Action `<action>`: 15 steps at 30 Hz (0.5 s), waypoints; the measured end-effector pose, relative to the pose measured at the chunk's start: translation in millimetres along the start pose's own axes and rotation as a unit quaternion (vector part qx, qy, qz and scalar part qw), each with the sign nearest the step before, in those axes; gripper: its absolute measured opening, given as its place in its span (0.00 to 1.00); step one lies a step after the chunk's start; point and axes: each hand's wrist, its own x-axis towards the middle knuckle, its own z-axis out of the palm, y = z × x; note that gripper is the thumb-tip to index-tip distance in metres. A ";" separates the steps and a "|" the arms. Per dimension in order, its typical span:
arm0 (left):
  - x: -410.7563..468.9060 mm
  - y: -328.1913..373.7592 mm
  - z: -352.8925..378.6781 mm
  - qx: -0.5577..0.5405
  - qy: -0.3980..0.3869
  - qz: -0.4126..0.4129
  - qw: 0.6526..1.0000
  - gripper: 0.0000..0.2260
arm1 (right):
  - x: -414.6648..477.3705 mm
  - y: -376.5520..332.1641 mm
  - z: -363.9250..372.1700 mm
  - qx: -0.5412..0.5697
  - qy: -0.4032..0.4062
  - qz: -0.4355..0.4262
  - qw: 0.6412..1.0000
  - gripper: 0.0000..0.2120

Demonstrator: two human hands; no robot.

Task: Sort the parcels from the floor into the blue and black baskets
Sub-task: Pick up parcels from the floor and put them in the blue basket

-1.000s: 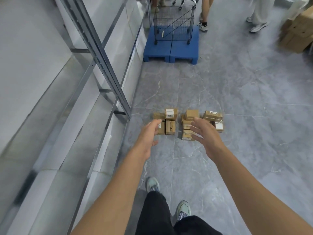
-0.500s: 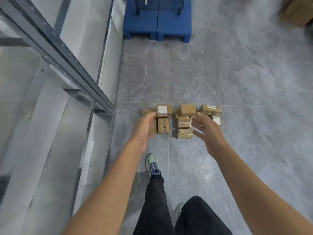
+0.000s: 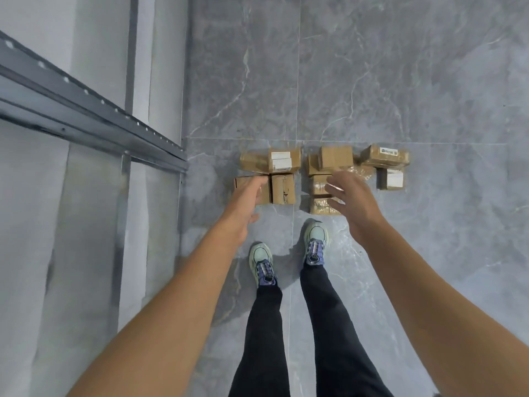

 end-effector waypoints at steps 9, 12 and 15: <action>139.8 -16.8 33.4 0.001 0.037 -0.050 0.998 0.14 | 156.8 45.6 3.0 -0.059 -0.031 0.047 0.997 0.26; 184.2 -22.7 40.7 -0.007 0.037 -0.057 0.998 0.06 | 206.1 65.4 9.0 -0.068 -0.026 0.056 0.996 0.24; 229.6 -33.6 46.6 -0.001 0.033 -0.060 0.998 0.05 | 252.7 86.3 17.4 -0.078 -0.021 0.065 0.995 0.22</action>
